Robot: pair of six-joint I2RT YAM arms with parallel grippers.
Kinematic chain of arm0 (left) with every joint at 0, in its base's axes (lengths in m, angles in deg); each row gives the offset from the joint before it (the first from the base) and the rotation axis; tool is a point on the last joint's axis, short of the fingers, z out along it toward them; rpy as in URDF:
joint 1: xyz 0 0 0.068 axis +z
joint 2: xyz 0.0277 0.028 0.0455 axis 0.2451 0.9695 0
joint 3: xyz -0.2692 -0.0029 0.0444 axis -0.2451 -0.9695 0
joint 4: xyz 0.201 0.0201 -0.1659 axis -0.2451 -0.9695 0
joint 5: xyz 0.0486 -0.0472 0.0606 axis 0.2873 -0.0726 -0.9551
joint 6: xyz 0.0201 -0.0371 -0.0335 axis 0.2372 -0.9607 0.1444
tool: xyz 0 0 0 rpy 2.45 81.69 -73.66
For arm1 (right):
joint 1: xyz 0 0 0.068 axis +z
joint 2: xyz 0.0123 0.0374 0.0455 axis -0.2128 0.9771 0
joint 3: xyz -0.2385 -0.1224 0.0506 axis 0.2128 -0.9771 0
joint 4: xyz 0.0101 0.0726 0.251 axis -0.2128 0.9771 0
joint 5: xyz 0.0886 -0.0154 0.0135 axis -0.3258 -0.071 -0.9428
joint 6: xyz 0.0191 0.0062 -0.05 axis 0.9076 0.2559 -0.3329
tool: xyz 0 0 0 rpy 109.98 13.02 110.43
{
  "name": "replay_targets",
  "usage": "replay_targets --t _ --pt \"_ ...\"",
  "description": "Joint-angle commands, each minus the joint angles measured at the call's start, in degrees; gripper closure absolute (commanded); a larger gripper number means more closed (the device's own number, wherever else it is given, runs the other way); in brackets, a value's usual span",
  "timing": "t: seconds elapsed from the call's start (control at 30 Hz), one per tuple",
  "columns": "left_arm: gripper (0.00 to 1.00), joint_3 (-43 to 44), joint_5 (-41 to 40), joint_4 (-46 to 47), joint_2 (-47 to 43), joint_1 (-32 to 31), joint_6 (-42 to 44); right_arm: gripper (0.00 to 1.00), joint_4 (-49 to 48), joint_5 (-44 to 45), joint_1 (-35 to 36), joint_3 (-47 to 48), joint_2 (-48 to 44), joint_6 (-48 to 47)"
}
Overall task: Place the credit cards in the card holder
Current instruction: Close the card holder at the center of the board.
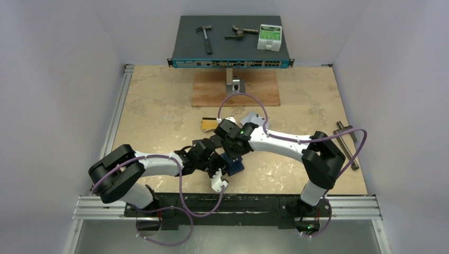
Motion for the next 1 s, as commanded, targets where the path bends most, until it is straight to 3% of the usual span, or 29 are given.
replay_targets --t 0.0,0.2,0.37,0.83,0.97 --pt "0.98 -1.1 0.2 -6.9 1.8 0.3 -1.1 0.56 2.1 2.9 1.5 2.2 2.3 -0.4" --pt "0.98 -1.6 0.1 -6.6 1.5 0.4 -1.1 0.56 1.8 4.0 2.4 1.0 3.9 0.2" --pt "0.98 -1.5 -0.2 -6.9 1.2 0.4 -1.3 0.62 1.3 5.1 2.4 1.4 4.3 0.3" --pt "0.98 -1.3 -0.2 -7.5 1.0 0.5 -2.0 0.99 1.2 7.9 2.5 1.1 3.1 1.4" --pt "0.98 -1.1 -0.2 -7.8 1.0 0.5 -2.0 1.0 0.0 4.9 2.5 0.3 1.3 1.7"
